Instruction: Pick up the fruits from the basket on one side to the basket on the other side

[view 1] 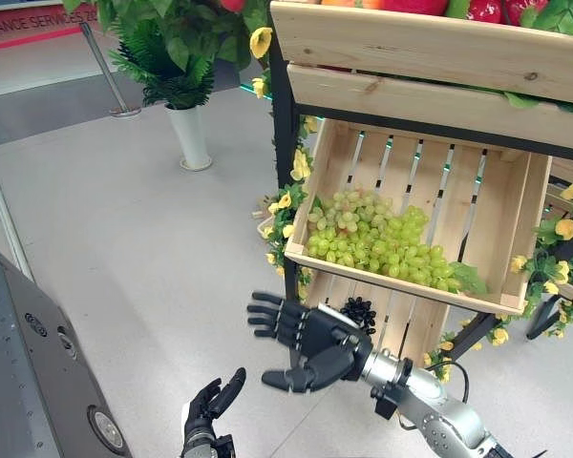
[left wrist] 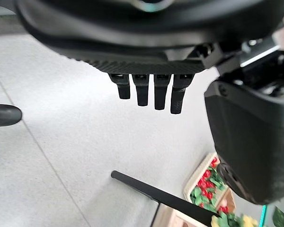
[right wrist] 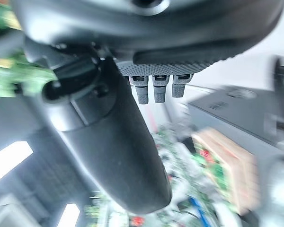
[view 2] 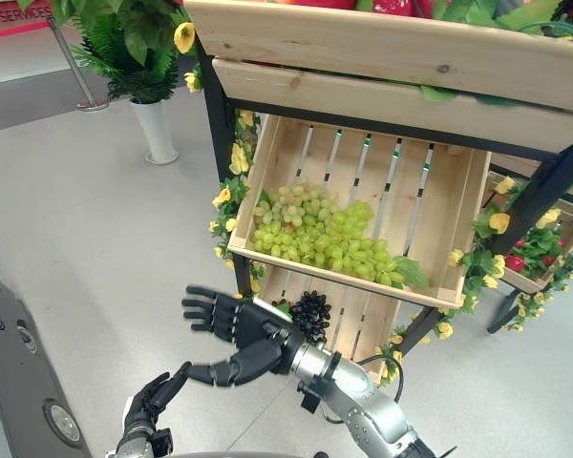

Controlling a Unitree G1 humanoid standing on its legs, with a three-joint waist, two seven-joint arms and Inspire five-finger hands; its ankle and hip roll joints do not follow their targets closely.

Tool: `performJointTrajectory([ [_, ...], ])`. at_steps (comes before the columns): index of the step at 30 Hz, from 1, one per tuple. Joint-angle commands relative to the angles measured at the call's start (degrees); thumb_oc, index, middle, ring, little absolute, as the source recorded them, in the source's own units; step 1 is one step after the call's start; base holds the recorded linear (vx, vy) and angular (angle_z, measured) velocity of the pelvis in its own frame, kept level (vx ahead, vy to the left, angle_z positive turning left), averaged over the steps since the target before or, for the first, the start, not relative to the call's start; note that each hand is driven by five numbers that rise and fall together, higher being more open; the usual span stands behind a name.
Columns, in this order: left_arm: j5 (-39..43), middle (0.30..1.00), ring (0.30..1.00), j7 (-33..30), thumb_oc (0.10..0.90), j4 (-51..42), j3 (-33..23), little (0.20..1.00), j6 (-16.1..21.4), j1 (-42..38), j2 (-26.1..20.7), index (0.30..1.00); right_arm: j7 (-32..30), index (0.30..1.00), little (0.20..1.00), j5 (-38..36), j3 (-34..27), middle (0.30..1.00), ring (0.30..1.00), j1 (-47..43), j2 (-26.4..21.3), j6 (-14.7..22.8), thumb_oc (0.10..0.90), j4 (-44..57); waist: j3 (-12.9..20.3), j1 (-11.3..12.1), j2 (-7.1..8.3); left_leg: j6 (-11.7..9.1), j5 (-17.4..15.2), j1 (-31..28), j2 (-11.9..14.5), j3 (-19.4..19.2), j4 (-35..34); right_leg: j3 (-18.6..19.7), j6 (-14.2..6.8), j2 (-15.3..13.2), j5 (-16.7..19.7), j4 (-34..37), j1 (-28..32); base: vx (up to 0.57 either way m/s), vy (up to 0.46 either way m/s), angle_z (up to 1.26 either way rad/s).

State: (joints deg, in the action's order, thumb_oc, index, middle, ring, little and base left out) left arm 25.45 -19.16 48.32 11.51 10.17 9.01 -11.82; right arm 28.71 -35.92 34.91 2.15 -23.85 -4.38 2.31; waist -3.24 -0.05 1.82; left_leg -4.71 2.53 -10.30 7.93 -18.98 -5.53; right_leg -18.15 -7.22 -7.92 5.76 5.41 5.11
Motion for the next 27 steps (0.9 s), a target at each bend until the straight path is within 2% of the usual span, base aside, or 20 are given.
performJointTrajectory([
  [1, -1.3, 0.900, 0.900, -0.6, 0.800, 2.4, 0.7, 0.900, 1.0, -7.5, -2.1, 0.900, -3.4, 0.900, 0.900, 3.6, -1.2, 0.900, 0.900, -5.0, 0.7, 3.5, 0.800, 2.6, -3.1, 0.7, 0.44, 3.7, -6.9, -1.0, -4.7, 1.0, 0.5, -3.9, 1.2, 1.6, -6.7, -0.5, 5.7, -0.02, -0.040, 0.00],
  [3, -1.8, 0.900, 0.900, -0.2, 0.800, 4.1, 0.2, 0.900, -0.9, -7.5, -2.2, 0.900, -4.7, 0.900, 0.900, 3.7, -1.5, 0.900, 0.900, -3.8, 0.2, 2.4, 0.800, -1.3, -3.2, 0.6, 0.46, 3.7, -6.7, -0.9, -4.6, 1.5, 0.5, -4.0, 1.5, 1.7, -7.5, -1.6, 5.7, -0.02, -0.065, 0.03],
  [6, -2.0, 0.900, 0.900, -0.1, 0.800, 5.2, -0.1, 0.900, -1.6, -7.5, -2.3, 0.900, -5.6, 0.900, 0.900, 4.7, -1.8, 0.900, 0.900, -2.7, 0.8, 2.8, 0.800, -3.9, -3.1, 0.4, 0.36, 3.8, -6.6, -0.8, -4.6, 2.1, 0.5, -3.9, 1.8, 1.9, -8.2, -2.3, 5.8, 0.00, -0.044, 0.10],
  [11, -2.9, 0.900, 0.900, 0.3, 0.800, 7.1, -0.3, 0.900, -2.4, -7.8, -2.3, 0.900, -7.6, 0.900, 0.900, 6.6, -3.2, 0.900, 0.900, -1.1, 2.7, 5.2, 0.800, -11.1, -3.1, 0.6, -0.17, 3.8, -6.4, -0.6, -4.7, 3.7, 0.5, -4.2, 2.4, 2.1, -9.4, -3.6, 6.0, -0.01, -0.078, 0.14],
  [15, -7.8, 0.900, 0.900, -1.1, 0.800, 8.8, 0.8, 0.900, -4.7, -8.5, -2.6, 0.900, -8.4, 0.900, 0.900, 10.3, -3.4, 0.900, 0.900, -2.3, 3.9, 7.0, 0.800, -17.3, -3.8, 1.3, -0.93, 4.0, -6.2, -0.3, -5.1, 5.3, 0.8, -4.7, 3.2, 2.0, -11.5, -6.7, 5.3, -0.03, -0.093, 0.14],
  [18, -10.3, 0.900, 0.900, -1.7, 0.800, 10.3, 2.0, 0.900, -7.1, -10.2, -3.8, 0.900, -7.8, 0.900, 0.900, 19.1, -2.5, 0.900, 0.900, -4.8, 2.7, 7.7, 0.800, -18.9, -5.5, 1.5, -1.42, 3.9, -7.7, 2.9, -4.6, 6.4, 6.3, -4.6, 4.4, 1.4, -14.3, -12.9, 1.9, -0.10, -0.159, 0.06],
  [21, -8.2, 0.900, 0.900, -2.1, 0.800, 10.9, 1.5, 0.900, -7.2, -10.7, -5.3, 0.900, -5.4, 0.900, 0.900, 22.1, -2.0, 0.900, 0.900, -6.4, -0.7, 6.9, 0.800, -18.3, -7.4, 1.8, -1.48, 3.0, -8.4, 4.8, -3.6, 6.5, 11.0, -4.9, 5.9, 1.7, -15.8, -15.8, 0.8, -0.03, -0.269, 0.15],
  [23, -6.0, 0.900, 0.900, -1.6, 0.800, 11.7, -0.8, 0.900, -5.4, -8.8, -5.7, 0.900, -3.5, 0.900, 0.900, 17.0, -4.2, 0.900, 0.900, -6.8, -3.3, 3.7, 0.800, -18.6, -8.0, 2.2, -1.40, 0.4, -4.1, 5.1, -2.2, 6.1, 8.3, -5.2, 7.0, 3.2, -14.9, -13.1, 2.8, 0.04, -0.319, 0.25],
  [24, -4.3, 0.900, 0.900, -2.1, 0.800, 11.3, -2.3, 0.900, -3.7, -7.2, -4.8, 0.900, -3.5, 0.900, 0.900, 12.5, -5.9, 0.900, 0.900, -6.8, -3.1, 1.5, 0.800, -18.8, -8.0, 2.7, -1.22, -1.1, 0.2, 5.8, -1.3, 5.7, 3.7, -5.5, 7.2, 4.2, -13.9, -10.1, 4.1, -0.05, -0.268, 0.22],
  [26, -3.3, 0.900, 0.900, -1.9, 0.800, 10.7, -3.3, 0.900, -2.9, -6.1, -3.6, 0.900, -3.5, 0.900, 0.900, 11.3, -7.5, 0.900, 0.900, -6.6, -1.8, 1.6, 0.800, -20.0, -8.3, 3.1, -0.74, -1.7, 1.7, 7.6, -0.7, 3.9, 3.9, -6.9, 7.5, 4.6, -13.5, -8.3, 4.7, -0.11, -0.217, 0.37],
  [27, -3.8, 0.900, 0.900, -1.6, 0.800, 11.0, -4.0, 0.900, -2.8, -6.0, -3.1, 0.900, -3.9, 0.900, 0.900, 12.2, -7.9, 0.900, 0.900, -6.3, -1.2, 1.9, 0.800, -20.4, -8.3, 3.0, -0.39, -1.3, 0.7, 8.4, -0.6, 1.9, 6.7, -7.9, 7.6, 4.4, -13.4, -8.2, 4.6, -0.16, -0.220, 0.52],
])
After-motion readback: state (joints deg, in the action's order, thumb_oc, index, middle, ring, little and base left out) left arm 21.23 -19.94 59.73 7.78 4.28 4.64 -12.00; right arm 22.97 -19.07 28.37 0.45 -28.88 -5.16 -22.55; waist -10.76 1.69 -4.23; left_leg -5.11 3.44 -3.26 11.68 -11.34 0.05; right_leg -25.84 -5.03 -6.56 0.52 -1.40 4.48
